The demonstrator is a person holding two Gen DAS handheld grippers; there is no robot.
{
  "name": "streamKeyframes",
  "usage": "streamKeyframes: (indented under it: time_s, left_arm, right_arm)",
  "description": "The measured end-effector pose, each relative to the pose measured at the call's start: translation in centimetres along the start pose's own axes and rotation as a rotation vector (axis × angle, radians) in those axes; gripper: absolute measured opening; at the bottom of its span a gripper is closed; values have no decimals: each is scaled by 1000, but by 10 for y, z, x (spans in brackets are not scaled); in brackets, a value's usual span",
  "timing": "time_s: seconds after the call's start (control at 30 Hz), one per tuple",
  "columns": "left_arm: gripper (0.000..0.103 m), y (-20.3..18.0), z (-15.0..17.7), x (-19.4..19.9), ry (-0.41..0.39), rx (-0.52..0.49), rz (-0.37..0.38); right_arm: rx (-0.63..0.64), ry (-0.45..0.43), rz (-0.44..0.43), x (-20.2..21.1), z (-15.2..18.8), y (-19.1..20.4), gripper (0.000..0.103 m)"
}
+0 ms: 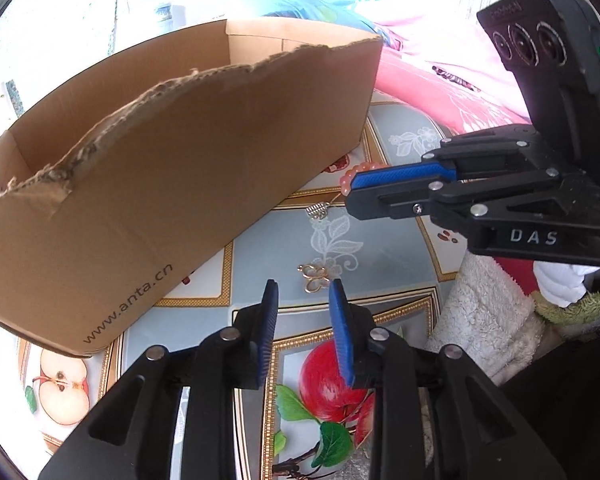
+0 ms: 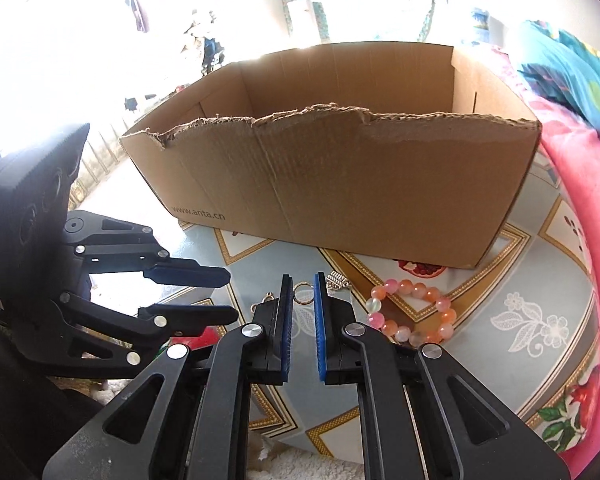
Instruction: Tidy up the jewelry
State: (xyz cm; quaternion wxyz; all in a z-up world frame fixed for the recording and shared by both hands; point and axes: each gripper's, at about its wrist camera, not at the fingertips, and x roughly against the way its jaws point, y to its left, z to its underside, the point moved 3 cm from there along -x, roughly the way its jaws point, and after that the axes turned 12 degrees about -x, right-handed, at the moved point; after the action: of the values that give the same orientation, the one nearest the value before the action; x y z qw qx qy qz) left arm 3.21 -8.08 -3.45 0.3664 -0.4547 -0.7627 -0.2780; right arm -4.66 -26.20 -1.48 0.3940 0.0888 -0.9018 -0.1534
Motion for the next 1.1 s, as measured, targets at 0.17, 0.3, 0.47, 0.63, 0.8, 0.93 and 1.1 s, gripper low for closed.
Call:
streamKeyframes:
  time_s: [0.17,0.3,0.47,0.63,0.8,0.93,1.1]
  left_arm:
    - [25,-9,-5,-15,42,-67,-1]
    - [25,-7,-12,-22,56,-31,36]
    - [25,1,-12,-22,70,58,75]
    - [25,-2,-12,-22,81,80,84]
    - [25,-8,-15,-26,85,97,84]
    - [25,-7,-16,-23,77,68,23]
    - [25,-2,-13,-26,95,34,-16]
  right_arm:
    - [-46,-31,-12,12,2,-7,8]
    - [-74,-50,-29,15,5,-12,8]
    - [-95,-62,-44,19,6,-20,8]
    - [-113,-68,-56,15,5,-24,8]
    - [-121,-70,-67,14,5,-26,8]
    - [-124,-68,-73,12,6,-27,8]
    - [-123,-68,-73,12,6,-27,8]
